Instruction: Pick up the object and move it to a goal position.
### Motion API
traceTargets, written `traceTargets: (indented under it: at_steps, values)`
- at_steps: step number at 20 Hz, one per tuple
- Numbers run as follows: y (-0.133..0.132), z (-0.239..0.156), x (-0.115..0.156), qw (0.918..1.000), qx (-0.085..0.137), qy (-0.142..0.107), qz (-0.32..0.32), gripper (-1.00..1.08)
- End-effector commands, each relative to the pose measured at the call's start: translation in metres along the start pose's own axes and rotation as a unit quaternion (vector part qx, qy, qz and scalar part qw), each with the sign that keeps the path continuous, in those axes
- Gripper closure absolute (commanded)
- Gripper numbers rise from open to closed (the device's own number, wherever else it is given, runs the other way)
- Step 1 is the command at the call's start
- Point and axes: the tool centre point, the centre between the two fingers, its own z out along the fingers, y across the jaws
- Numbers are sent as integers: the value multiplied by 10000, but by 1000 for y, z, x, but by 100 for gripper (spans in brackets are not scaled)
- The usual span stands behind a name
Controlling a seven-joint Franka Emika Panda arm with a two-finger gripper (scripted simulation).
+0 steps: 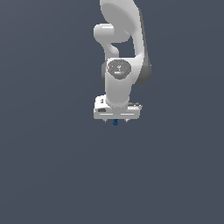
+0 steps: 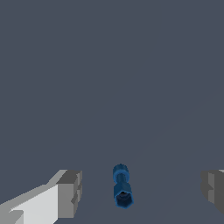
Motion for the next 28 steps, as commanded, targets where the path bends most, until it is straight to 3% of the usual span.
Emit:
traceTargets:
  at_steps: [1,10,16,28]
  values:
    - [0,0,0,10000,0,0,0,-92]
    - [5,-8,7,9997,157,79,160,-92]
    - [5,-5,4,9997,145,82,152,-92]
    - [1,29,-31,9998,73,168,118,-92]
